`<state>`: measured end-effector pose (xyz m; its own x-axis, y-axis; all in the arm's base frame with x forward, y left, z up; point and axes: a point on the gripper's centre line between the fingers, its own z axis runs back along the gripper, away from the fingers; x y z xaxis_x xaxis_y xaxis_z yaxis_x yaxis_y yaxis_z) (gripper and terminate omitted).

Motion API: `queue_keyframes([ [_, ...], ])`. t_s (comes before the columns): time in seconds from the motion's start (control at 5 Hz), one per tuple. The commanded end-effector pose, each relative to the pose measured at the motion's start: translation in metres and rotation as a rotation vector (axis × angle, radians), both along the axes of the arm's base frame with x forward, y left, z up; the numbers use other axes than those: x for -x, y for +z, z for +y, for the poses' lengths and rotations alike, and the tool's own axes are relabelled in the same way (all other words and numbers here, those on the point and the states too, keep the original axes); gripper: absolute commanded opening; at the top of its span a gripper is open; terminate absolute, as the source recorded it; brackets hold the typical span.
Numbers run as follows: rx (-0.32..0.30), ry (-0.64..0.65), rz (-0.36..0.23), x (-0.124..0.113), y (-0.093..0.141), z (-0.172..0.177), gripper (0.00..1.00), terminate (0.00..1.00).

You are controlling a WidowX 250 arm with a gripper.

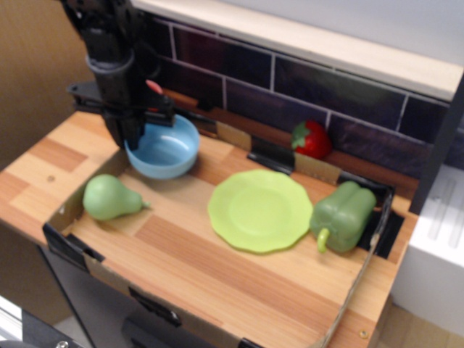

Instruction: Take bowl off plate

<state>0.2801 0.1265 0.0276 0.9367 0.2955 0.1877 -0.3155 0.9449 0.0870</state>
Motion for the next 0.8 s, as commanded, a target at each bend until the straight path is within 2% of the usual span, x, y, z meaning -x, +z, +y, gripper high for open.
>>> queue_keyframes([
  [0.0,-0.041,-0.003,-0.008,-0.004,0.001,0.005,1.0,0.0],
  [0.2,-0.026,0.007,-0.027,-0.003,0.012,0.002,1.0,0.0],
  [0.6,-0.069,0.037,-0.058,0.003,0.043,-0.013,1.0,0.0],
])
